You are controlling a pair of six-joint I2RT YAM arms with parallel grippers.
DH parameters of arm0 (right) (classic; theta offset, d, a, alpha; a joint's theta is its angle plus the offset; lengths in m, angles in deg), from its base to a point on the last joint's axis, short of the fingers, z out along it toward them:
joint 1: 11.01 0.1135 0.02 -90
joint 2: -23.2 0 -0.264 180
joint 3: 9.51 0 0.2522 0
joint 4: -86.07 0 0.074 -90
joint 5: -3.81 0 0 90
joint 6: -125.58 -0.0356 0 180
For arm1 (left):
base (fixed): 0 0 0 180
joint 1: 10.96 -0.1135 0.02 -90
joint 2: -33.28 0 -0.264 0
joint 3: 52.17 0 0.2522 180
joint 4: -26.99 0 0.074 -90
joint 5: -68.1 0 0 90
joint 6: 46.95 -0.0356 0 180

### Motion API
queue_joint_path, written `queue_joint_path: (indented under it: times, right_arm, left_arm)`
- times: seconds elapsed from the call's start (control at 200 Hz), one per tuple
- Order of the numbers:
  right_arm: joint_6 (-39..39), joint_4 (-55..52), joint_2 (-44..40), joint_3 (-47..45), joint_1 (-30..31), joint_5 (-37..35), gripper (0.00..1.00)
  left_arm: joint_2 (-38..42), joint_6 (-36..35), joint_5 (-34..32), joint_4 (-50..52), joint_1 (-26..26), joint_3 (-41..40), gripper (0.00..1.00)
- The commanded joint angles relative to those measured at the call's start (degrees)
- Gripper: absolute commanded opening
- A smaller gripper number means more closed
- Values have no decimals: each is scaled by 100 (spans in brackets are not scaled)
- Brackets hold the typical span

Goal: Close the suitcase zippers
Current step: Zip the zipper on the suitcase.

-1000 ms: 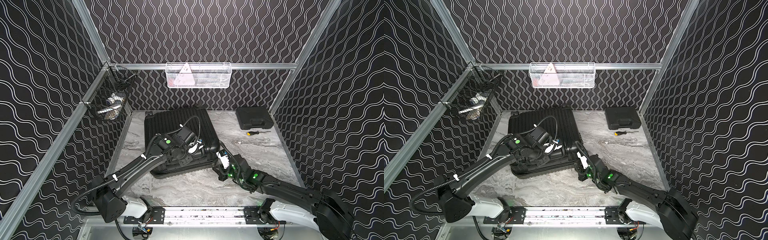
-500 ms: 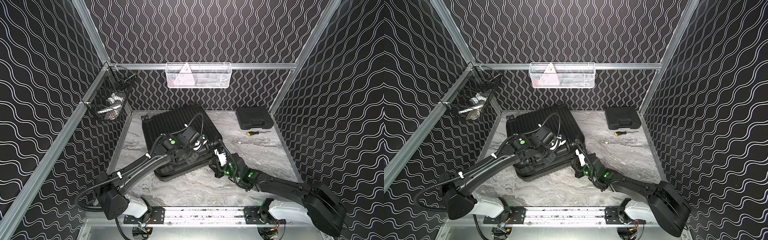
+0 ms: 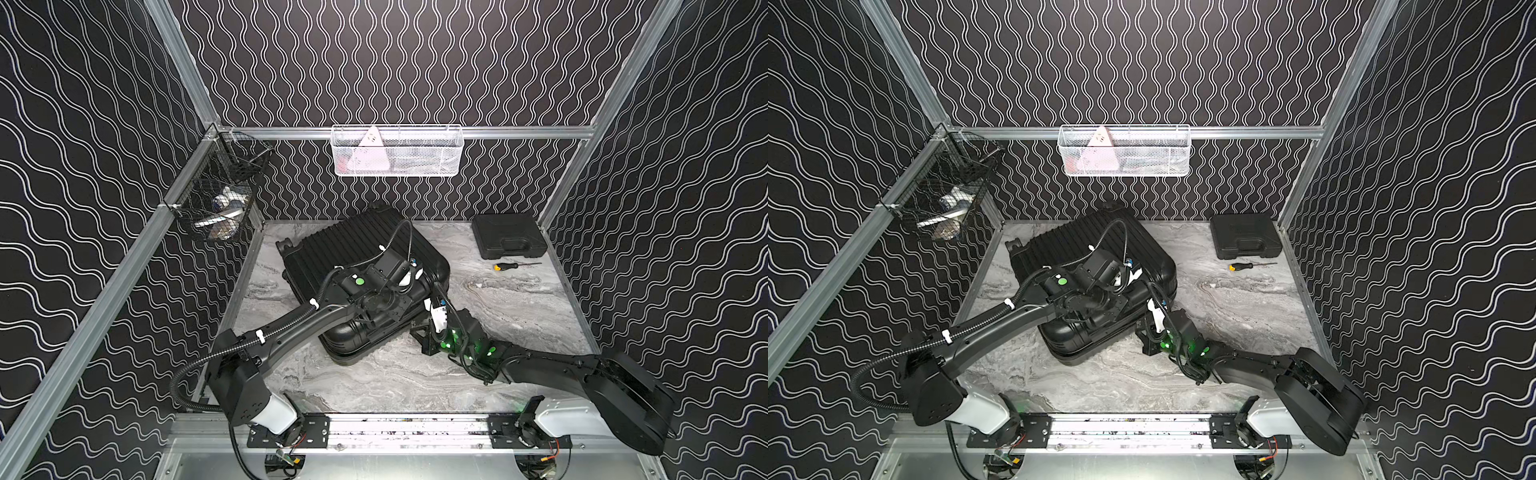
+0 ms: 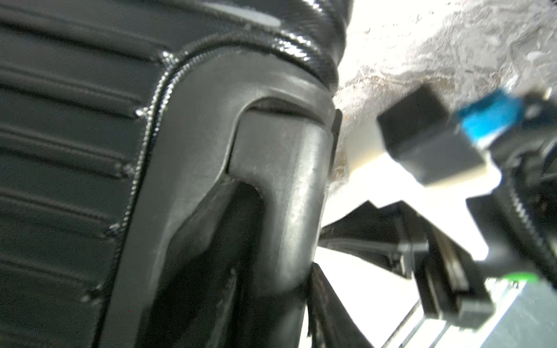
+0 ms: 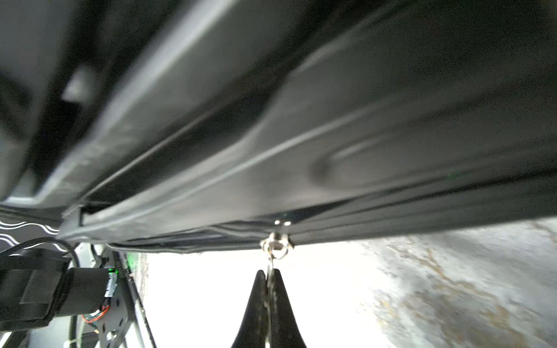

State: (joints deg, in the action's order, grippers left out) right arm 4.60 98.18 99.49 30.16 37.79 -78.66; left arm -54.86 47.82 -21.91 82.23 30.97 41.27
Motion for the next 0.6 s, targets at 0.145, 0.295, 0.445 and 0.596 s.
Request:
queue_joint_path:
  times: [0.145, 0.295, 0.445, 0.596]
  right_arm:
    - [106, -244, -189, 3, 80, 210, 0]
    - [224, -502, -349, -9, 74, 98, 0]
    - [233, -509, -302, 10, 75, 117, 0]
    - [224, -495, -212, 61, 69, 176, 0]
  left_arm:
    - [-172, -348, -316, -285, -1, 354, 23]
    - [-324, -1032, -376, 700, -1, 646, 37]
    - [-526, -1614, -69, 1287, -1, 824, 49]
    - [-741, -1871, -73, 1630, -1, 1002, 53]
